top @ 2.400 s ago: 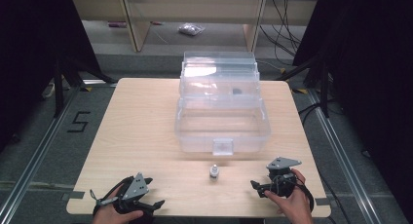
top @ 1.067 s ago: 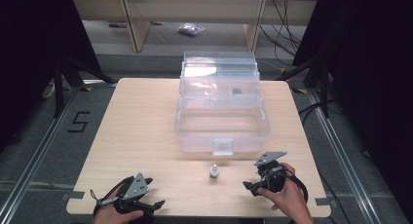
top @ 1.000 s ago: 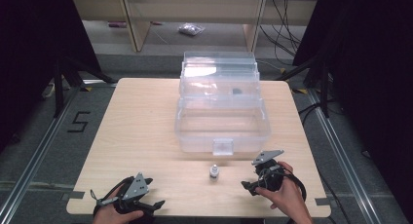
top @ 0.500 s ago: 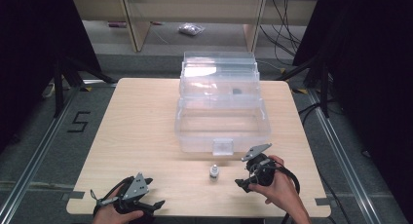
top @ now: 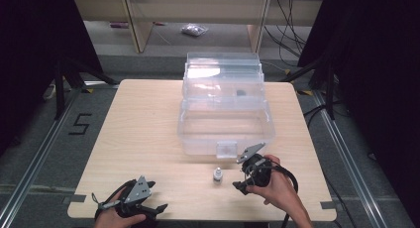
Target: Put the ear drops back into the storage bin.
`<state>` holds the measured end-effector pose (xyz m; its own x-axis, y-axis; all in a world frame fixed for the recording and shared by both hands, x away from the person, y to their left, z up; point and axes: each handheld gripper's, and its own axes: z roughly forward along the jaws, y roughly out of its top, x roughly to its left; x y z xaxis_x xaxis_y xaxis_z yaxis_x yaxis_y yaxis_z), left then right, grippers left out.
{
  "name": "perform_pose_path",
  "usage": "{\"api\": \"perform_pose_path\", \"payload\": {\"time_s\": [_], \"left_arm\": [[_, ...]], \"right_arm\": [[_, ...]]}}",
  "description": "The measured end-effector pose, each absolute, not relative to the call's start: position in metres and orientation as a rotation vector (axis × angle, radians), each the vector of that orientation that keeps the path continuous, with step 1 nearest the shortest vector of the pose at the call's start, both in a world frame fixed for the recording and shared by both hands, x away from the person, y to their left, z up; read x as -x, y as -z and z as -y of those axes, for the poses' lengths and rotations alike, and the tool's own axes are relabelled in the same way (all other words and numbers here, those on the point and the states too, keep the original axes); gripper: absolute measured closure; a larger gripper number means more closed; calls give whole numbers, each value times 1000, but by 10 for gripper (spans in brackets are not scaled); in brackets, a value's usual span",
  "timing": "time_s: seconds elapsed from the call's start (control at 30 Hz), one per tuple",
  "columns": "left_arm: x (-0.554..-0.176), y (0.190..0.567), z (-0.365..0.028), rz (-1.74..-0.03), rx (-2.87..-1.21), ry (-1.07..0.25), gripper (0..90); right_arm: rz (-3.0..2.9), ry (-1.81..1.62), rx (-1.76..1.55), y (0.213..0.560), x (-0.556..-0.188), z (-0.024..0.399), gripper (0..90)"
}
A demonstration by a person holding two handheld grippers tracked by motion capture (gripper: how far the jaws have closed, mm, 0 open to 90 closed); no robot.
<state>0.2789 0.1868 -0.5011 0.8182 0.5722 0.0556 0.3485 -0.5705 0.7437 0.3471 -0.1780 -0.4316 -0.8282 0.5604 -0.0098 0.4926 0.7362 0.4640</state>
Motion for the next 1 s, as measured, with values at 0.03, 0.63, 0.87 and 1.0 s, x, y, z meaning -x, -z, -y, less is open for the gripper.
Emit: {"api": "perform_pose_path", "payload": {"time_s": [0.03, 0.63, 0.87, 1.0], "left_arm": [[-279, 501, -187, -672, -2238, -378, 178], [-279, 500, -187, -664, -2243, -379, 178], [-278, 500, -187, -668, -2230, -375, 178], [-278, 500, -187, -667, -2232, -374, 178]], "right_arm": [[-2788, -670, -852, 431, -347, 176, 274], [-2874, -543, -665, 430, -360, 138, 374], [-2898, -490, -605, 431, -364, 122, 387], [-2911, -463, -585, 433, -368, 114, 394]]}}
